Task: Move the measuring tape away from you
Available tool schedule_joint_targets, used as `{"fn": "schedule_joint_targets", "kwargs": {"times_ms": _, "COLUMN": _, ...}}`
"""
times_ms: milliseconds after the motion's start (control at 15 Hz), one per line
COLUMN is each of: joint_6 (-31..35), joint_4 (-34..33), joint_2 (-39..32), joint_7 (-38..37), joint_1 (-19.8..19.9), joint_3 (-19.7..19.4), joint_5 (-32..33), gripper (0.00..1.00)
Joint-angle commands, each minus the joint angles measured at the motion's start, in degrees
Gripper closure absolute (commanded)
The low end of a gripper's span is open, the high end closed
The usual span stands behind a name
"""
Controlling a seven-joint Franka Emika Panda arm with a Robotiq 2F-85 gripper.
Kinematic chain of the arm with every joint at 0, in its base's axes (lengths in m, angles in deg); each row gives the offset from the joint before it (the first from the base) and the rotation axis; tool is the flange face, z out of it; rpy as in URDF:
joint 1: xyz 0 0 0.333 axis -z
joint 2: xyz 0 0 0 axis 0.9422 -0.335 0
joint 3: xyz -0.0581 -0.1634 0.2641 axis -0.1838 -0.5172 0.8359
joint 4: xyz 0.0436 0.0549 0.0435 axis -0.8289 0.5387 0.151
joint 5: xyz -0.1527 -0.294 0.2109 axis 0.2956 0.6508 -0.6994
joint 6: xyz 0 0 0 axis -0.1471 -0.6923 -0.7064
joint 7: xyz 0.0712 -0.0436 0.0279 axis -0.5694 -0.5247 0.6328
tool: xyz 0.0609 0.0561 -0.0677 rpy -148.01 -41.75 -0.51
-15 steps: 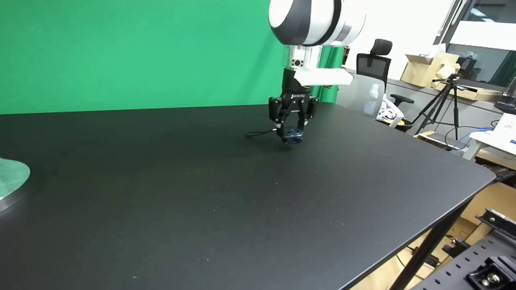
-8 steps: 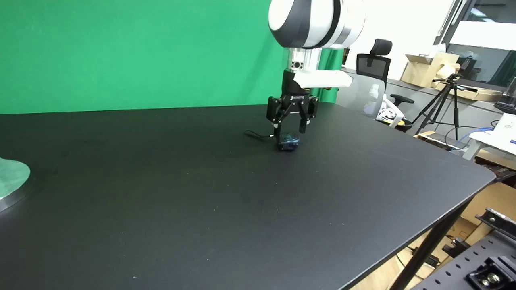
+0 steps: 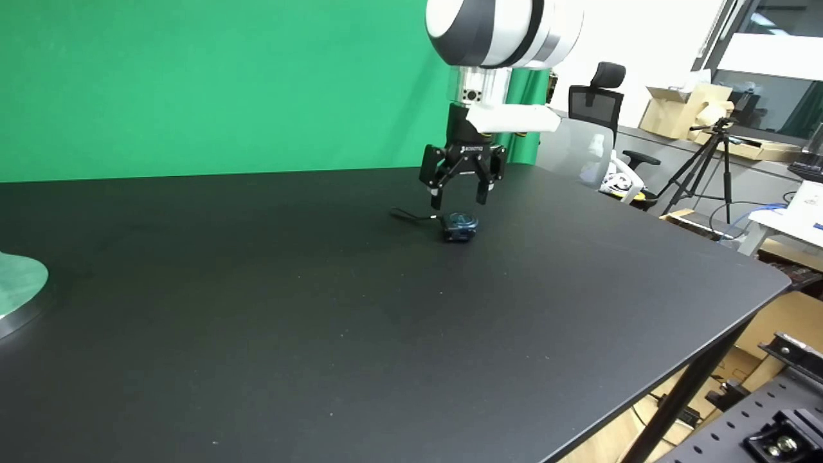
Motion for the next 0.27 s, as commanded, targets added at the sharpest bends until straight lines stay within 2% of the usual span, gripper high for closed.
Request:
{"fn": "schedule_joint_targets", "kwargs": {"times_ms": 0, "joint_6": 0.18, "joint_4": 6.10, "joint_2": 7.65, "joint_7": -0.43, "joint_1": -0.86, "joint_3": 0.42, "joint_5": 0.69, "gripper": 0.00}}
{"fn": "schedule_joint_targets", "kwargs": {"times_ms": 200, "joint_6": -0.85, "joint_4": 11.12, "joint_2": 14.29, "joint_7": -0.18, "joint_1": -1.56, "joint_3": 1.05, "joint_5": 0.73, "gripper": 0.00}}
